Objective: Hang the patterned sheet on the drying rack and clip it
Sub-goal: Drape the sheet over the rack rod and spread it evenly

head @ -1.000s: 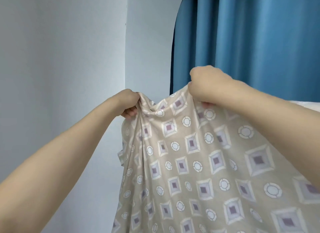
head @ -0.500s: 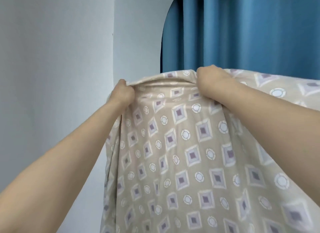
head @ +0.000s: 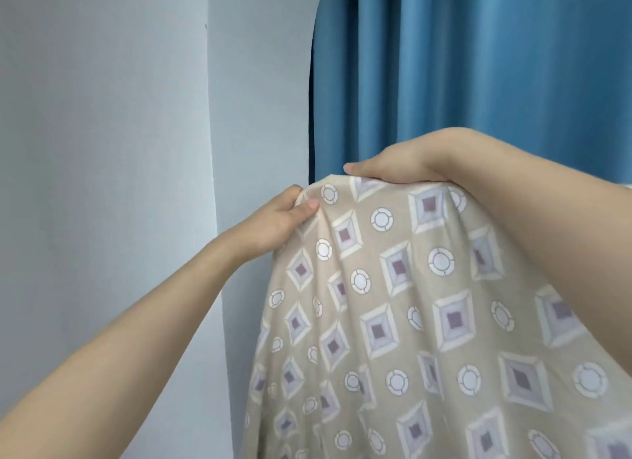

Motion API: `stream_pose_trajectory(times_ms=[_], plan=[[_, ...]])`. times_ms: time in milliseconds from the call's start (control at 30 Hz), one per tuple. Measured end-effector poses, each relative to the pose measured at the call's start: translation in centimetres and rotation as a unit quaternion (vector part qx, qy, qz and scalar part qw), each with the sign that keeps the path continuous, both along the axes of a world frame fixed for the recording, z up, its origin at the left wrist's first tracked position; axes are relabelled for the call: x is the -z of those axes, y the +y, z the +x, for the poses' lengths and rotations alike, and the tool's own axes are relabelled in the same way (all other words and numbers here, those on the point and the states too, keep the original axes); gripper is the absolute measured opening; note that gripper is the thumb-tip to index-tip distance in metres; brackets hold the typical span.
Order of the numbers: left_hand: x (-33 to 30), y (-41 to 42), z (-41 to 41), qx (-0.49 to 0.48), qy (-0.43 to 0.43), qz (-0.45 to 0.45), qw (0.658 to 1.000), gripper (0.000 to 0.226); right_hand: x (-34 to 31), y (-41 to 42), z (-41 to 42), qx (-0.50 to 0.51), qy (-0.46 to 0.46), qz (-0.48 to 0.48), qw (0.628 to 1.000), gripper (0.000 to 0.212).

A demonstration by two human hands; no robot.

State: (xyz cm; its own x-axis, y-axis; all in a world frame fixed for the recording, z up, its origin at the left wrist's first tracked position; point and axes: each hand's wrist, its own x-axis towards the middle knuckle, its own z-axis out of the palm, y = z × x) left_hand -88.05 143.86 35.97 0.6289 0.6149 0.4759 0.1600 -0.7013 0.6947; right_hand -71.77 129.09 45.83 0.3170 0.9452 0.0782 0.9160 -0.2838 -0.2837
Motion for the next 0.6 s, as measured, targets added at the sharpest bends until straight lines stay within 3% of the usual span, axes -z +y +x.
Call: stream_pose_trajectory(times_ms=[167, 233, 300, 367, 600], plan=[[2.8, 0.3, 0.4, -0.073, -0.059, 0.052, 0.994, 0.023, 1.0, -1.3, -0.5, -0.021, -0.181, 0.029, 0.983, 0.067], [3.0, -0.4, 1.2, -0.177, -0.073, 0.129, 0.973, 0.016, 2.0, -3.1, 0.2, -0.008, -0.268, 0.057, 0.962, 0.062], [2.8, -2.4, 2.5, -0.242, -0.099, 0.200, 0.944, 0.026, 3.1, -5.7, 1.5, 0.008, -0.322, 0.099, 0.942, 0.057], [2.1, -5.3, 4.3, -0.234, -0.121, 0.259, 0.929, 0.038, 3.9, -8.7, 3.1, 0.018, -0.352, 0.147, 0.924, 0.055], [0.4, -14.2, 11.4, -0.110, -0.123, 0.476, 0.864, 0.046, 6.2, -17.1, 8.4, 0.082, -0.424, 0.225, 0.874, 0.050]])
